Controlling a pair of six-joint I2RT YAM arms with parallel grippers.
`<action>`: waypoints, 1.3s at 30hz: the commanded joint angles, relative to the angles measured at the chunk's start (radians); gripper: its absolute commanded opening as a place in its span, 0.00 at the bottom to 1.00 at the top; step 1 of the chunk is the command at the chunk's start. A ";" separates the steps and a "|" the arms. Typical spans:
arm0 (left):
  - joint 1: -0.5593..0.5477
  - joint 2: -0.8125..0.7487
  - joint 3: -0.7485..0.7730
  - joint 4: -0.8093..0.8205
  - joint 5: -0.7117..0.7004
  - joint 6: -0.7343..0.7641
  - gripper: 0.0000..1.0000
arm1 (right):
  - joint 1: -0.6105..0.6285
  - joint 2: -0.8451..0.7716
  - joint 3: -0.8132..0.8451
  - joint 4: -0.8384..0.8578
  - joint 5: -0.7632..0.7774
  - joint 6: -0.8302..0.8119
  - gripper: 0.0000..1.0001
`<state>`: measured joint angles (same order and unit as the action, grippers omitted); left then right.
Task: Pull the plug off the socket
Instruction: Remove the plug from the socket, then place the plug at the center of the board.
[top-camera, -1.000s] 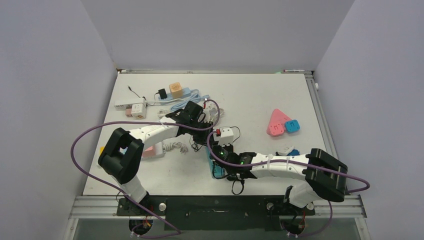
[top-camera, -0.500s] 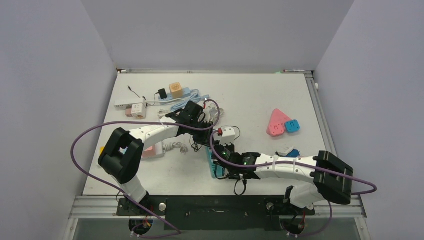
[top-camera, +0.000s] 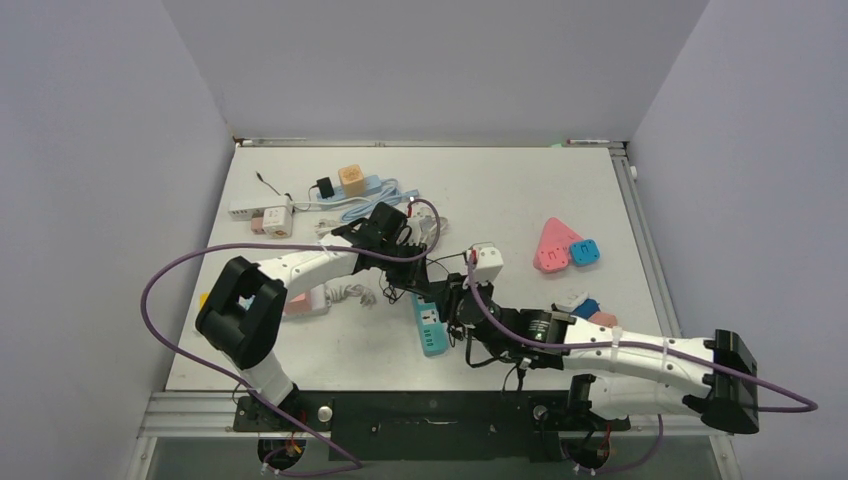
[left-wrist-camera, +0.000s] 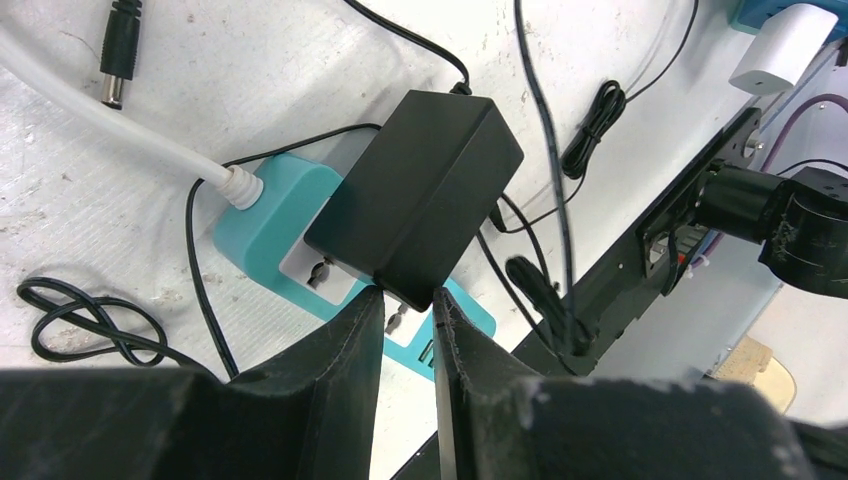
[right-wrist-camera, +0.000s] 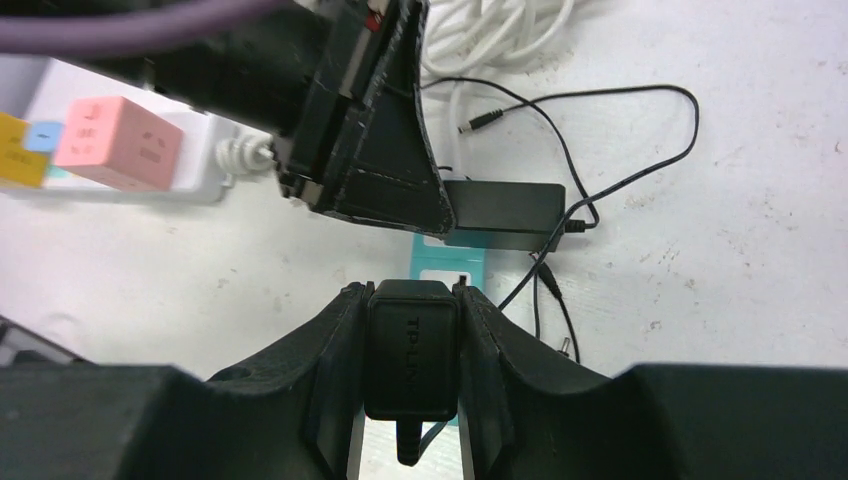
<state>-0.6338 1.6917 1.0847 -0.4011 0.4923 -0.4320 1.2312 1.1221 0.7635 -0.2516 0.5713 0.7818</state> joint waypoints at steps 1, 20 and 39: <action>-0.006 -0.004 -0.022 -0.033 -0.172 0.060 0.20 | 0.017 -0.129 0.023 0.049 0.026 -0.033 0.05; -0.005 -0.037 -0.024 -0.031 -0.205 0.067 0.20 | 0.020 -0.187 0.375 -0.085 0.181 -0.340 0.05; -0.004 -0.127 -0.032 -0.021 -0.260 0.081 0.21 | -0.515 0.042 0.429 -0.022 -0.079 -0.416 0.05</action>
<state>-0.6464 1.5970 1.0515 -0.4191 0.2745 -0.3756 0.8082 1.1290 1.1831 -0.3542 0.6319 0.3916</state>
